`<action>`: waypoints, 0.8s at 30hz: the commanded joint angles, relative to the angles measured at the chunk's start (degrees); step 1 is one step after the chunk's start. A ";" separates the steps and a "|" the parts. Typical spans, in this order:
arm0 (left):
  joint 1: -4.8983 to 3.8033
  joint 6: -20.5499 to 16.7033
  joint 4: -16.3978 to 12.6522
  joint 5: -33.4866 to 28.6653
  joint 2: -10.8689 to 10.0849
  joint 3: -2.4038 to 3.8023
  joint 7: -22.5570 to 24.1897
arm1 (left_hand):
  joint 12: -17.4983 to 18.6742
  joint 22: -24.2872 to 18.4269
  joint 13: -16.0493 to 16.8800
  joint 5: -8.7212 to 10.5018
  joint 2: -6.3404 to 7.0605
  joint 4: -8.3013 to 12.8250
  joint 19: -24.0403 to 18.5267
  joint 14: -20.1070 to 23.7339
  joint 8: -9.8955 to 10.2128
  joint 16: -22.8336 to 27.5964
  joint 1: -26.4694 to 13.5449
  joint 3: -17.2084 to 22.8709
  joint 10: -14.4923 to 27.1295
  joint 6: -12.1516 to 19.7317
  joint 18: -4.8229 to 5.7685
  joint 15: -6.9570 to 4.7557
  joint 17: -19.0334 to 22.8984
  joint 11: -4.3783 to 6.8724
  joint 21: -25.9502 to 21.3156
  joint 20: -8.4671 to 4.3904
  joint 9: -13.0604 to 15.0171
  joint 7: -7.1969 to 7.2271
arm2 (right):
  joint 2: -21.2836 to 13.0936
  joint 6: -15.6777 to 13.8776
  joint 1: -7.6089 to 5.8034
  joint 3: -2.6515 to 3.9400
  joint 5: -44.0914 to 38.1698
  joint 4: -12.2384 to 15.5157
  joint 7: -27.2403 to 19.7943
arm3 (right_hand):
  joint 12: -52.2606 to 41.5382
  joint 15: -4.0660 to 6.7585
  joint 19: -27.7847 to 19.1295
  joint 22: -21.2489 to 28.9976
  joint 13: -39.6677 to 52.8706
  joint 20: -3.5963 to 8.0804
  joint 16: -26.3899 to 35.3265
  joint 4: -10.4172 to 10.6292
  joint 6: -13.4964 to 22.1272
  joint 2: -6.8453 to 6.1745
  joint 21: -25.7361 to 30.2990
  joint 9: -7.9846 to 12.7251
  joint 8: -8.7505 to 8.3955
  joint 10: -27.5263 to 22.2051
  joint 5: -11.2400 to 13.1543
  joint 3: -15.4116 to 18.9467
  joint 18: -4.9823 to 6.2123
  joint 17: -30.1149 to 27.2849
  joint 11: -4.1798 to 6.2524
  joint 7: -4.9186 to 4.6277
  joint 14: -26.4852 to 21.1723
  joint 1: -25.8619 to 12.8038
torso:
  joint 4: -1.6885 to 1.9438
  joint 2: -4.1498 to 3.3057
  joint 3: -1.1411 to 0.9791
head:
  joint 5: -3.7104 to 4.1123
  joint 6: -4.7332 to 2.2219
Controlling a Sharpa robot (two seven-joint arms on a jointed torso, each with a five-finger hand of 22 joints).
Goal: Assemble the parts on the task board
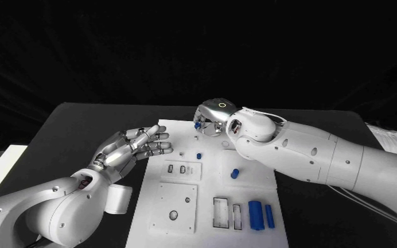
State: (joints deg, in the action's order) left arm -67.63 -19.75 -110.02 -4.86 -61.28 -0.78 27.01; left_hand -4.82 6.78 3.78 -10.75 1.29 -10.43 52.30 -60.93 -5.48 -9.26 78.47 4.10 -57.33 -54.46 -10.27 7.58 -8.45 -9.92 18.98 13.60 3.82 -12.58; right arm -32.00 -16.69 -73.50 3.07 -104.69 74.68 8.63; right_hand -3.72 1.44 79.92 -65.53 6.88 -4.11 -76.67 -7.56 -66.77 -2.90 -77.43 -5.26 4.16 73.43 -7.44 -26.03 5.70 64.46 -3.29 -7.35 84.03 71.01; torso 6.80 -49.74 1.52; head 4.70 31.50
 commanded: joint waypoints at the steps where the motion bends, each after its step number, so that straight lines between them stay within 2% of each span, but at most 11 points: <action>1: -0.05 0.92 -0.01 -0.06 0.06 0.04 0.28 | 0.24 -0.07 -0.09 0.27 -0.04 0.35 -0.32 0.38 0.18 0.31 0.51 0.14 -0.01 0.03 -0.17 0.05 0.02 -0.25 -0.39 0.15 -0.10 -0.26 | -0.21 1.32 0.47 -0.28 -1.20 -0.10 1.39 | 0.06 0.23 0.24 -0.07 0.04 -0.07 0.32 0.32 -1.11 -0.43 -0.30 -2.11 0.36 -0.19 -0.08 -0.08 -0.95 -0.04 0.36 0.73 1.88 0.30 | 0.12 -0.05 0.07 | 0.09 0.08; 6: -0.05 0.92 0.03 -0.06 0.05 0.04 0.29 | 0.24 -0.07 -0.09 0.27 -0.04 0.35 -0.32 0.38 0.18 0.31 0.51 0.14 -0.01 0.03 -0.17 0.05 0.02 -0.25 -0.39 0.15 -0.10 -0.26 | -0.49 0.73 0.53 -0.28 -1.54 0.27 1.40 | 0.06 0.23 0.22 -0.04 0.06 -0.07 0.33 0.41 -1.12 -0.53 -0.29 -2.13 0.34 -0.19 -0.05 -0.09 -0.94 -0.07 0.37 0.74 1.87 0.25 | 0.12 -0.06 0.10 | 0.13 0.00; 24: -0.04 1.00 0.14 -0.07 0.07 0.03 0.23 | 0.34 -0.11 -0.09 0.26 -0.09 0.42 -0.33 0.40 0.27 0.40 0.55 0.16 0.02 0.05 -0.17 0.07 0.02 -0.27 -0.42 0.16 -0.10 -0.25 | -1.87 -0.03 0.97 -0.19 -1.84 1.69 1.08 | 0.06 0.24 0.48 -0.72 0.11 -0.08 0.40 0.71 -1.13 -0.78 -0.66 -2.18 0.30 -0.21 -0.01 -0.14 -1.07 -0.18 0.38 0.78 1.84 0.07 | 0.60 -0.25 0.33 | 0.82 0.00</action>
State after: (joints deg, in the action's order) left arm -67.63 -19.75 -109.83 -4.89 -61.30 -0.79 26.96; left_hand -4.82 6.72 3.78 -10.75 1.29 -10.28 52.30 -60.93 -5.48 -9.26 78.47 4.25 -57.33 -54.46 -10.27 7.58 -8.45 -9.92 18.77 13.60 3.78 -12.58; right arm -33.74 -18.03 -72.94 3.11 -105.63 76.59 9.05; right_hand -3.71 1.44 79.92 -66.21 7.01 -4.11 -76.60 -7.09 -66.77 -3.44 -77.73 -5.28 4.40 73.28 -7.39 -26.18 5.71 64.35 -3.16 -7.36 84.03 70.95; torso 7.31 -49.93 1.79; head 5.42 31.54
